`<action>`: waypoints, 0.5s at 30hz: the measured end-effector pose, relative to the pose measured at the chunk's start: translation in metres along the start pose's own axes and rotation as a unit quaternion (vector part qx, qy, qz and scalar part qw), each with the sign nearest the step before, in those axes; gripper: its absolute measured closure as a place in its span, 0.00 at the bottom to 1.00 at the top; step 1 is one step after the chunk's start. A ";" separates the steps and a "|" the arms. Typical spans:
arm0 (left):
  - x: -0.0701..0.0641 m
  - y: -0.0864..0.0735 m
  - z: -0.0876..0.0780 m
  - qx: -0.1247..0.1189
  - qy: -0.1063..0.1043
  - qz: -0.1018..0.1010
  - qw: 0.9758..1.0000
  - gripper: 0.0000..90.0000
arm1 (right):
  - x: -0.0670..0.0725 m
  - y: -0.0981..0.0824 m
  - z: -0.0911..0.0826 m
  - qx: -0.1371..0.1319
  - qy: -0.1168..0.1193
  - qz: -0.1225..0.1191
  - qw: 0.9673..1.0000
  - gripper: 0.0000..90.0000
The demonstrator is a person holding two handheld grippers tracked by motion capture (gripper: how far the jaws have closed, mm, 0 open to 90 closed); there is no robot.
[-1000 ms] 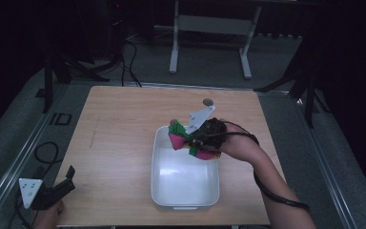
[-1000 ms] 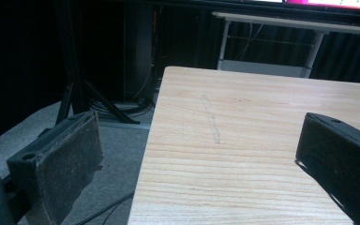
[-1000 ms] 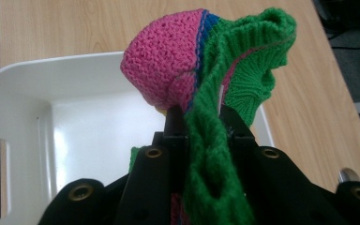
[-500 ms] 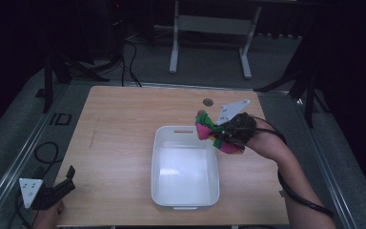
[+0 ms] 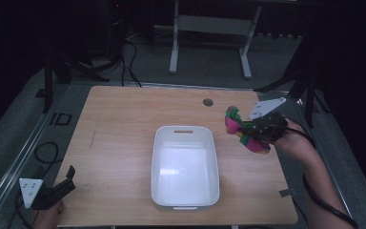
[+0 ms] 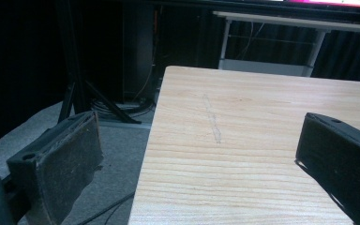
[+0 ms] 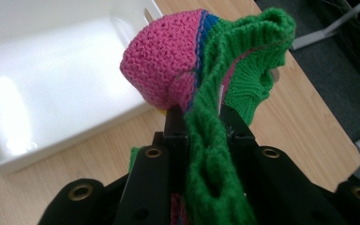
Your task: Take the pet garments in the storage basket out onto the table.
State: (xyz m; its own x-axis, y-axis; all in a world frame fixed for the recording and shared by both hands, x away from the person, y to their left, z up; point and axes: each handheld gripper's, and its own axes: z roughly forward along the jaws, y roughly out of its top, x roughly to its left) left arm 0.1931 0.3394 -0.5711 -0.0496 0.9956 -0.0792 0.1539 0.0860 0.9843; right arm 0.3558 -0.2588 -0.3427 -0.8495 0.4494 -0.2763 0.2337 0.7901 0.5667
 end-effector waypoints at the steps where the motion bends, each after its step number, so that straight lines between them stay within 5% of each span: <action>1: 0.000 0.000 0.000 0.000 0.000 0.000 1.000 0.01 | -0.002 -0.002 0.000 0.001 -0.001 0.005 1.000 0.84; 15: 0.000 0.000 0.000 0.000 -0.001 -0.002 1.000 0.01 | -0.008 -0.030 0.036 0.022 0.002 0.035 0.999 0.84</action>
State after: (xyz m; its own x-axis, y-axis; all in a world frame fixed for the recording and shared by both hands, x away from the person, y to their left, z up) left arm 0.1930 0.3398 -0.5711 -0.0477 0.9954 -0.0828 0.1535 0.0892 0.9841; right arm 0.3723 -0.2714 -0.3851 -0.8323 0.5022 -0.2347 0.3121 0.7744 0.5503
